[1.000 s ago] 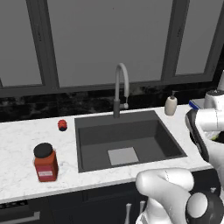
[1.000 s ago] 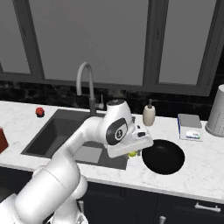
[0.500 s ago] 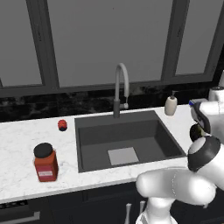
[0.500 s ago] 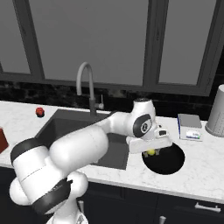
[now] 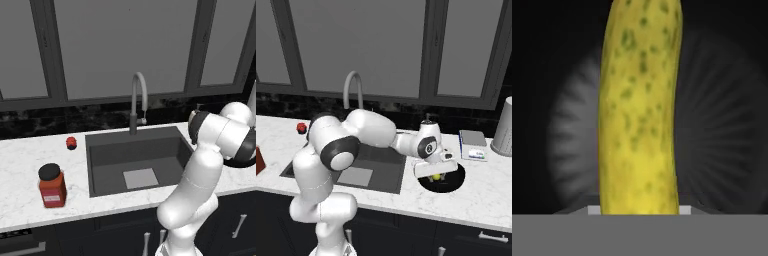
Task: Pick the cucumber from the sink and place it in the bowl. Then pick the bowl and place it in the microwave. Then close the microwave door and press the start button.
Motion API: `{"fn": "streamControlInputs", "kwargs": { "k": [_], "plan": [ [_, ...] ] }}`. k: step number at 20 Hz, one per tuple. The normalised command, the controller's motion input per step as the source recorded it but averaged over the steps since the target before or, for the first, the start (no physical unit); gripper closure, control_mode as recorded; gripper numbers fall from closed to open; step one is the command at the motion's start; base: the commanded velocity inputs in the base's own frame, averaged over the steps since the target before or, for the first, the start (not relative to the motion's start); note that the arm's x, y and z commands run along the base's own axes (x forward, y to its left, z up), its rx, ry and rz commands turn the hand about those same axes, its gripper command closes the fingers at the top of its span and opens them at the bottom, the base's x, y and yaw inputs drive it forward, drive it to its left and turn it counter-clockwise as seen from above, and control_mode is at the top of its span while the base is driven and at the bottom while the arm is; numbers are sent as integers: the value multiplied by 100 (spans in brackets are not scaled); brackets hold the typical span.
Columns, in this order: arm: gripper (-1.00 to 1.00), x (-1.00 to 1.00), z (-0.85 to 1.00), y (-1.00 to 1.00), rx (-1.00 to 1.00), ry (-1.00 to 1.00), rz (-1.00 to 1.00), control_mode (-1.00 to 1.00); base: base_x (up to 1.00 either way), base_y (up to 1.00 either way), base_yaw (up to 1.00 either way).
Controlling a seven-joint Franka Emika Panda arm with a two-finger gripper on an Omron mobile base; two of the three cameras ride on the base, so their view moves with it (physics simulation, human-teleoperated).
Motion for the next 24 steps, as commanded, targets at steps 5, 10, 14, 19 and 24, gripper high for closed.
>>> {"fn": "streamControlInputs", "kwargs": {
  "k": [5, 10, 14, 19, 24],
  "plan": [
    [-100, 19, -24, -20, 8, 7, 0, -100, 0, 0, 0],
    [-100, -3, 6, -8, 10, 2, 0, -100, 0, 0, 0],
    [-100, -19, 46, 20, 0, 1, 0, -100, 0, 0, 0],
    [-100, -53, 20, 92, -3, 7, 0, -100, 0, 0, 0],
    [-100, -23, -47, 90, -17, 8, 1, -100, 0, 0, 0]
  ]
}}
